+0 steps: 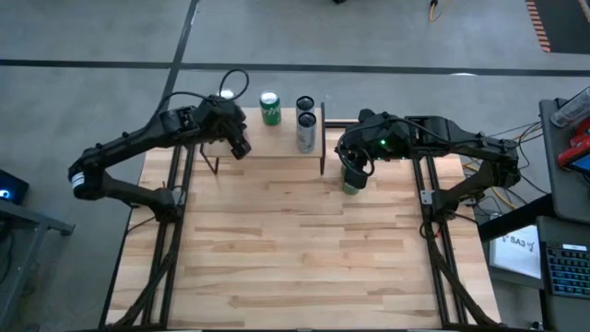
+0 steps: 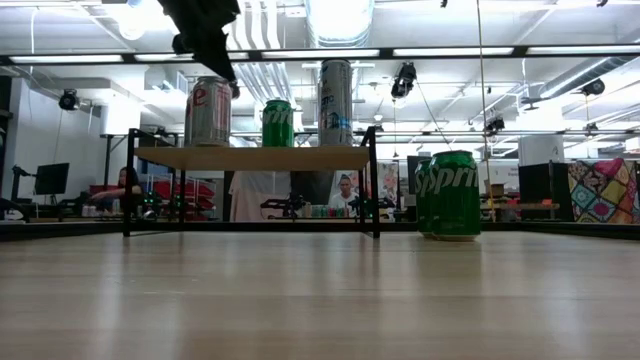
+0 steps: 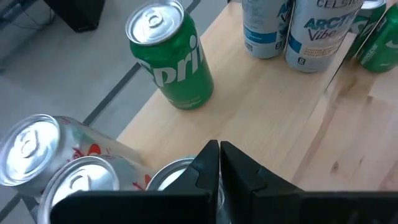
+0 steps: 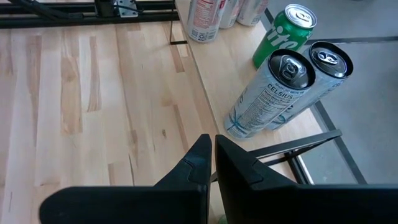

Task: Place canned beverage on shelf
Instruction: Put the red-silver soda can aligned with the other red-silver soda cans on the shelf

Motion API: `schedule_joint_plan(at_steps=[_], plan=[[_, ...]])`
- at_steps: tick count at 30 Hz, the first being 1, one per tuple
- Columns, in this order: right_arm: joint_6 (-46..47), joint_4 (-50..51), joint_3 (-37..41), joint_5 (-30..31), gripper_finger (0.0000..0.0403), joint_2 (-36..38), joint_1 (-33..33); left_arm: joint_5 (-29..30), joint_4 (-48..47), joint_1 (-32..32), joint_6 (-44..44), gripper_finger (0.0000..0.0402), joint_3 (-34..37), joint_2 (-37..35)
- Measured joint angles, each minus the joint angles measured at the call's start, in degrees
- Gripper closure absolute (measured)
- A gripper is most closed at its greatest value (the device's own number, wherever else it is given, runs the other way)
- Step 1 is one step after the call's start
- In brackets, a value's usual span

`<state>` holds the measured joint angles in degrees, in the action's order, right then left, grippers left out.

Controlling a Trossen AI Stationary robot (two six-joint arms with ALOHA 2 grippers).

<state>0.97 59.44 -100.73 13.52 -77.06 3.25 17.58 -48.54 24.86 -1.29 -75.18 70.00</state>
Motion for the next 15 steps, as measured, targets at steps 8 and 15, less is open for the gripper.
schedule_joint_plan(at_steps=[8,15], plan=[[0.99,-0.04,0.0,-0.02,0.039,0.0,0.0,-0.03,-9.77,-0.71,-6.99,0.0402,-2.55,-6.37],[1.53,-0.33,0.0,0.0,0.039,0.0,-0.01,2.45,-11.45,-0.59,-6.98,0.0402,-1.58,-8.24]])
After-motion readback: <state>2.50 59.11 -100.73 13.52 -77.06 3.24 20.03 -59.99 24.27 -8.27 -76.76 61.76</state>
